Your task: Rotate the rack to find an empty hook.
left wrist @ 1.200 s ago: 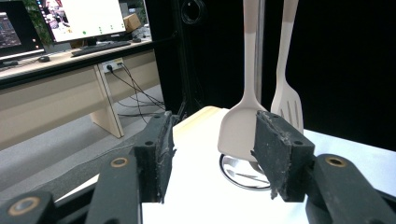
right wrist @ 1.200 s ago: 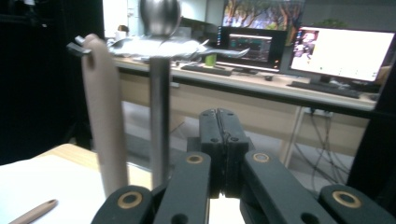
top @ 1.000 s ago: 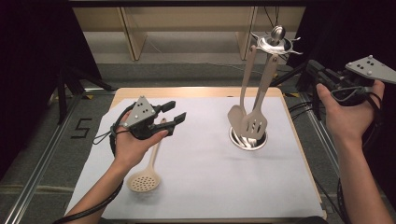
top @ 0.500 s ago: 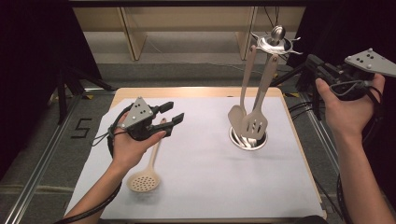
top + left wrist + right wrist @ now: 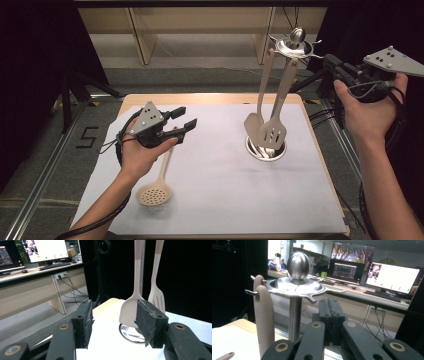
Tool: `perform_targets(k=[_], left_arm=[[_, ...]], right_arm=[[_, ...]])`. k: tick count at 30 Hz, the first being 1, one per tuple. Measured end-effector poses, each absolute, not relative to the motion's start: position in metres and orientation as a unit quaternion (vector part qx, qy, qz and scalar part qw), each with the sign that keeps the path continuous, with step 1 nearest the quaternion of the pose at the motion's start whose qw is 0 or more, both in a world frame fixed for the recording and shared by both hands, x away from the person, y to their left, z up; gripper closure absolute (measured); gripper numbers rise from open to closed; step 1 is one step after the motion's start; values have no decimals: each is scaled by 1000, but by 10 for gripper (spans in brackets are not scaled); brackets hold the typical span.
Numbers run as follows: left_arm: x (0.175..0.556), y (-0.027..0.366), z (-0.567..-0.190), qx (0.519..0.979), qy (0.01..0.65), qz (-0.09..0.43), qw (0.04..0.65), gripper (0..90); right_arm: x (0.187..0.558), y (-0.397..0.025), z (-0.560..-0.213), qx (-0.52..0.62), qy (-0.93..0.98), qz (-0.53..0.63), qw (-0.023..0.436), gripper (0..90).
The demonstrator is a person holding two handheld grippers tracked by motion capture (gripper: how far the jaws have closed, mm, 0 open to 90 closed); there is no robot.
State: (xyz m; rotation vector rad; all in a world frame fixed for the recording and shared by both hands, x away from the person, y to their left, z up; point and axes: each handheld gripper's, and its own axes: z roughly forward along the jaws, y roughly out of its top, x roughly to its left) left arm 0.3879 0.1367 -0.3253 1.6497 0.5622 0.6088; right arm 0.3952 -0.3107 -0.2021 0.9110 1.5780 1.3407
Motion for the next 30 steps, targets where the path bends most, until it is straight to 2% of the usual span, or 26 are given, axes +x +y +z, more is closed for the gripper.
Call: perform_targets(k=[11, 30], left_arm=[[391, 136, -326, 713, 241, 260, 605, 471], [392, 135, -329, 713, 247, 255, 605, 471]], right_arm=[[393, -307, -200, 347, 639, 524, 444, 900], [398, -313, -201, 335, 652, 523, 435, 900]])
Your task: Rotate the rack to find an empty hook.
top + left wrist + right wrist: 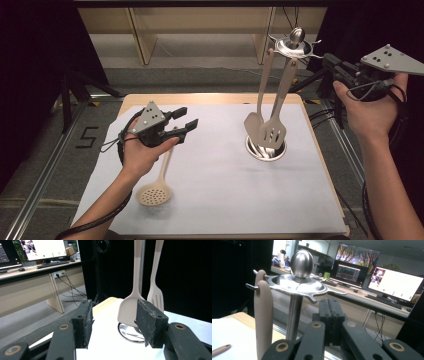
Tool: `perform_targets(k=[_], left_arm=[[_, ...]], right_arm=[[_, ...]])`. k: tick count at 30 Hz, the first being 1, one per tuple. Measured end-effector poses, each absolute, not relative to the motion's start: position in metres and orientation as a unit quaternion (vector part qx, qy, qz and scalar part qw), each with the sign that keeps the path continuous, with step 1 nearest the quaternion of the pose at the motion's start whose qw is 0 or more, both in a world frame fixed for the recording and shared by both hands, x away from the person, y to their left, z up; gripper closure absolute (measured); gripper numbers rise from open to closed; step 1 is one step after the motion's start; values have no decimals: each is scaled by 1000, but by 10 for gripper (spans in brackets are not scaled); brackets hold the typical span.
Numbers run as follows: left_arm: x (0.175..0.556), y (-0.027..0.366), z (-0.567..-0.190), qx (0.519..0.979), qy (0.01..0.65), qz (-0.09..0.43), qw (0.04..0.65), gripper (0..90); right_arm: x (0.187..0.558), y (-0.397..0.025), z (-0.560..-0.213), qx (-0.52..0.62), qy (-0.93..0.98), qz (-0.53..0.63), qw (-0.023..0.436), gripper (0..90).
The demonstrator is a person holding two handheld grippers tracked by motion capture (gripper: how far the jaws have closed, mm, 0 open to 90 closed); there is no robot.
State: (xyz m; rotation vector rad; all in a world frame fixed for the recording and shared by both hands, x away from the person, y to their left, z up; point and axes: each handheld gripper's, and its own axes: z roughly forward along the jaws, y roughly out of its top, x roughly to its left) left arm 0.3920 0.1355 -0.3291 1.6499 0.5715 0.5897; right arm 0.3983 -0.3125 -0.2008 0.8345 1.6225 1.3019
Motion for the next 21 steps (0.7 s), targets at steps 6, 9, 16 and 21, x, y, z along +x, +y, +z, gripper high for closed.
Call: perform_targets(k=[6, 9, 16, 21], left_arm=[[392, 136, -328, 712, 247, 257, 605, 471], [392, 136, -328, 712, 246, 257, 605, 471], [392, 136, -328, 712, 247, 257, 605, 471], [392, 136, -329, 712, 247, 256, 605, 471]], right_arm=[[396, -310, -200, 328, 657, 522, 434, 900], [396, -308, -200, 320, 662, 521, 433, 900], [393, -304, -198, 309, 667, 512, 444, 900], [392, -306, -199, 317, 665, 502, 453, 900]])
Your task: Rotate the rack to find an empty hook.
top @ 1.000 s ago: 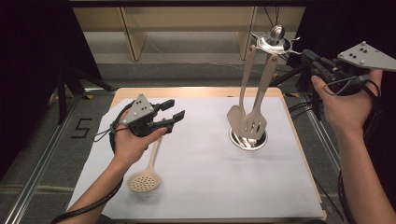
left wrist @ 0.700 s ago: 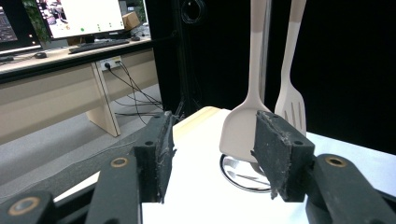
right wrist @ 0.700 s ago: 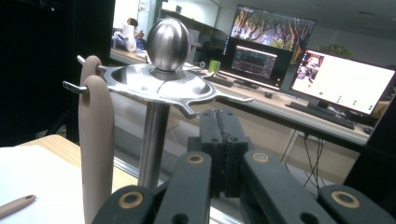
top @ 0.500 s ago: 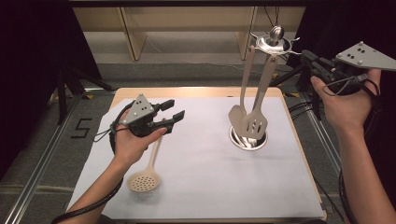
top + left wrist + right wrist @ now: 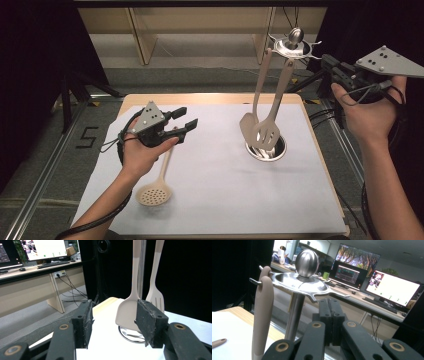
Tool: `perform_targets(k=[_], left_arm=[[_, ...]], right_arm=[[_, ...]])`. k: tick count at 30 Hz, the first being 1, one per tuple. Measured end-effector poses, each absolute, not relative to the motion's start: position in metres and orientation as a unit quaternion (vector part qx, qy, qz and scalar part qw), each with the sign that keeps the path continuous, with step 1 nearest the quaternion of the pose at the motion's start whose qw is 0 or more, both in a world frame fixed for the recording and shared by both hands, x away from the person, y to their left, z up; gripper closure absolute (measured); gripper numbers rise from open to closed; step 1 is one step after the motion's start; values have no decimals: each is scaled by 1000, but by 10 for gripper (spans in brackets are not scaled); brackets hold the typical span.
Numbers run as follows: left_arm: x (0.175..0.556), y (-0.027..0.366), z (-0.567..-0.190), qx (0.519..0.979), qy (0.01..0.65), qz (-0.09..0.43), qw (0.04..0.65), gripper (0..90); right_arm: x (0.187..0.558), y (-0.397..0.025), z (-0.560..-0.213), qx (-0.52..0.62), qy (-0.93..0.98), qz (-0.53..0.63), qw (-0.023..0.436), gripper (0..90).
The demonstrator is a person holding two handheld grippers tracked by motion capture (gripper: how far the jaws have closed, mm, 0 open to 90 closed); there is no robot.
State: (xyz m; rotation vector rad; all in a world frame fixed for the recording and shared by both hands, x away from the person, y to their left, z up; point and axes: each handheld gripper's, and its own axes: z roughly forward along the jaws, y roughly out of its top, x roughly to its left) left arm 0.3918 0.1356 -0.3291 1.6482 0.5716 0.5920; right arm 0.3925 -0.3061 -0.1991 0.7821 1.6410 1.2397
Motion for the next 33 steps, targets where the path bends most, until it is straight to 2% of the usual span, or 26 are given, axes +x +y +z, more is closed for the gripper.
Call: perform_targets(k=[8, 11, 21, 23, 33], left_arm=[[392, 134, -330, 714, 247, 255, 604, 471], [392, 135, -330, 714, 248, 255, 604, 471], [391, 136, -330, 713, 246, 255, 604, 472], [391, 136, -329, 714, 243, 257, 604, 471], [391, 135, -331, 716, 246, 255, 602, 471]], right_arm=[[392, -304, -205, 311, 673, 497, 450, 900], [393, -300, -205, 306, 672, 490, 463, 900], [395, -299, -207, 327, 667, 497, 448, 900], [392, -294, -211, 340, 669, 504, 427, 900], [379, -271, -204, 294, 671, 541, 413, 900]])
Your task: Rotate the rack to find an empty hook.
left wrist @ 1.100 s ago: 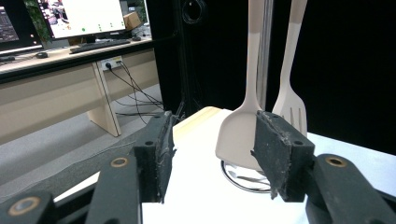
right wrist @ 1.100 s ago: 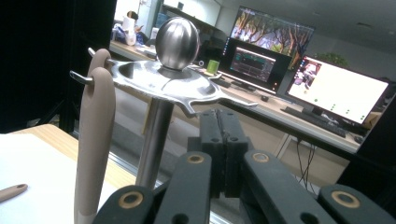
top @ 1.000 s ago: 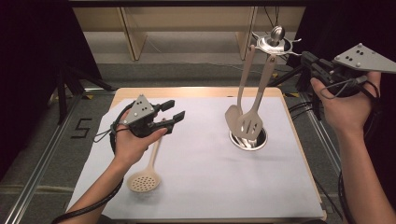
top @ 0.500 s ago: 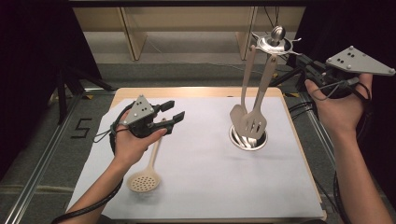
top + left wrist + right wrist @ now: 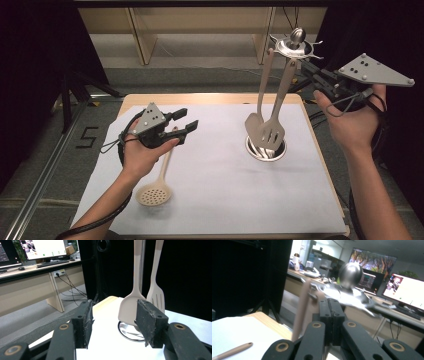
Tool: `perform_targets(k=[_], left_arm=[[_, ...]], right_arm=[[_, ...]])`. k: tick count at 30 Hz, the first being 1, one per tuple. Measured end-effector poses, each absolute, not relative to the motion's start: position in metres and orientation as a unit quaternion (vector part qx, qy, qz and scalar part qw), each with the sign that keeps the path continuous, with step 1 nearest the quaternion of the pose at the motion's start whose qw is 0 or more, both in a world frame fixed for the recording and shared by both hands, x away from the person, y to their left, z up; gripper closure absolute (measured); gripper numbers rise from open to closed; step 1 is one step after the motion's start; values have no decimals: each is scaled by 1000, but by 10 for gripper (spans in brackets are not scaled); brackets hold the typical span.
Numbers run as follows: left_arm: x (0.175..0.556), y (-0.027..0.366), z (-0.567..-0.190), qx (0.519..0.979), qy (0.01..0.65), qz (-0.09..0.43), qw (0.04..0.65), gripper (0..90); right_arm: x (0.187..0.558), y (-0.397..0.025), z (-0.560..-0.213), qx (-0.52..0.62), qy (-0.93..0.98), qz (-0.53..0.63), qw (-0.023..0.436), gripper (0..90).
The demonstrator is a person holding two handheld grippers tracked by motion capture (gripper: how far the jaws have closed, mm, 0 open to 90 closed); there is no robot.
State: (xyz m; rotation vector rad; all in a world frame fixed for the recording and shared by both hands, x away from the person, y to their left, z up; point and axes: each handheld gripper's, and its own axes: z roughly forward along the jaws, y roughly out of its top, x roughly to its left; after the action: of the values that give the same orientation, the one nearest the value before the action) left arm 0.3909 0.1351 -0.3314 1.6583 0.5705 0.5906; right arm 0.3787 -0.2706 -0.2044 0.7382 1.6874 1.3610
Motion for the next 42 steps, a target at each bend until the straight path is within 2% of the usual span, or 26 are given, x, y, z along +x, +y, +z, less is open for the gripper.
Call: perform_targets(k=[27, 42], left_arm=[[391, 135, -333, 716, 248, 254, 601, 474], [392, 135, -335, 718, 247, 253, 600, 476]], right_arm=[[385, -250, -201, 278, 675, 552, 404, 900], [392, -227, -201, 276, 672, 537, 428, 900]])
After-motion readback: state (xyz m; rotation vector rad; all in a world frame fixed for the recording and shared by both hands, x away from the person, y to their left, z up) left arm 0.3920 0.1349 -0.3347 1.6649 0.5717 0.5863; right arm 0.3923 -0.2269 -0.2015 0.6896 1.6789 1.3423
